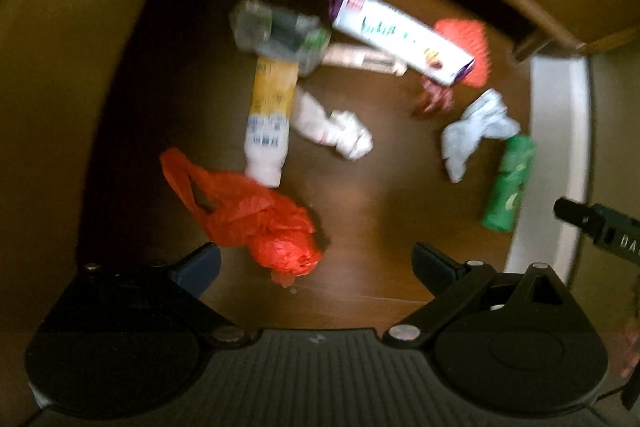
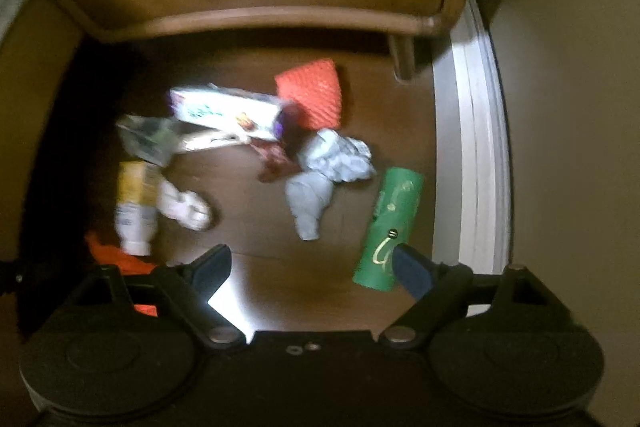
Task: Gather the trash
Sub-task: 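Lower both tools back down to the trash under the nightstand, then grasp the green can with the right gripper while the left gripper grasps the red plastic bag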
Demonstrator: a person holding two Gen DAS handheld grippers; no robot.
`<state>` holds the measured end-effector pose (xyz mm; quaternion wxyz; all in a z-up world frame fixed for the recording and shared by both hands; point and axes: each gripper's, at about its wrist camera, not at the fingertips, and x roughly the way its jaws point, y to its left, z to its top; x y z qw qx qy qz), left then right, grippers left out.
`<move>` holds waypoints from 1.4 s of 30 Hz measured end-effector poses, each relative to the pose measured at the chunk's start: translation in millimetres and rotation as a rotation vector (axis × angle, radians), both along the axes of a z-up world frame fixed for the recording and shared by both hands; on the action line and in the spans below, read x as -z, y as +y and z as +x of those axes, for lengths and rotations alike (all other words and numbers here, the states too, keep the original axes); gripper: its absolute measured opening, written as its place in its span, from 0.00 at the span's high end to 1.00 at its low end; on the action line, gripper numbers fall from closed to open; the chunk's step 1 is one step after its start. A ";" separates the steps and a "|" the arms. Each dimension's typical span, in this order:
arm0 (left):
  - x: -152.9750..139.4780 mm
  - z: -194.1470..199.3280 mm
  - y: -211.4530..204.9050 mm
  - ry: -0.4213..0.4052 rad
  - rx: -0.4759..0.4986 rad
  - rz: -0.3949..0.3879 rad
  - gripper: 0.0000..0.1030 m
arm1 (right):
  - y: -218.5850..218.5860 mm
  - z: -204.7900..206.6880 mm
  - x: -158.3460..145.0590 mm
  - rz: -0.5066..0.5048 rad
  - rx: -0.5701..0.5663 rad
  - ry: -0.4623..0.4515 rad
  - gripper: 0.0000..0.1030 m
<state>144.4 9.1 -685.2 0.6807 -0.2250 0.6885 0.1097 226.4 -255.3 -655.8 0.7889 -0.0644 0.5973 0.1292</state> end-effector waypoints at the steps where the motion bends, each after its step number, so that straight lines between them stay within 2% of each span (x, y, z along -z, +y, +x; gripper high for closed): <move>1: 9.7 -0.6 -2.0 0.010 -0.005 -0.002 0.01 | -2.1 3.8 13.9 -0.010 0.007 0.005 0.15; 6: 72.5 -6.1 0.4 0.087 -0.061 -0.005 0.01 | -11.6 20.1 71.5 -0.079 0.023 0.043 0.16; 10: 111.6 -8.4 2.8 0.134 -0.105 0.006 0.01 | -17.9 26.8 110.9 -0.126 0.021 0.074 0.20; 15: 143.5 -8.6 -6.2 0.164 -0.071 0.012 0.01 | -19.5 32.4 139.6 -0.149 0.028 0.076 0.20; 21: 166.5 -10.7 -12.6 0.192 -0.060 -0.018 0.01 | -14.7 31.1 154.4 -0.186 0.008 0.043 0.25; 23: 171.1 -11.1 -11.9 0.198 -0.074 -0.021 0.02 | -15.0 31.1 156.4 -0.196 0.012 0.038 0.29; 25: 174.6 -10.6 -10.7 0.199 -0.091 -0.027 0.08 | -18.3 32.4 157.3 -0.201 0.024 0.036 0.32; 28: 177.2 -9.0 -6.5 0.209 -0.093 -0.028 0.28 | -22.0 37.7 162.5 -0.212 0.051 0.043 0.46; 35: 160.3 -5.4 -7.7 0.194 -0.082 -0.006 0.32 | -30.0 35.0 161.4 -0.205 0.092 0.063 0.51; 42: 118.5 -10.0 -3.9 0.168 -0.072 -0.021 0.33 | -29.1 10.8 132.7 -0.156 0.140 0.106 0.52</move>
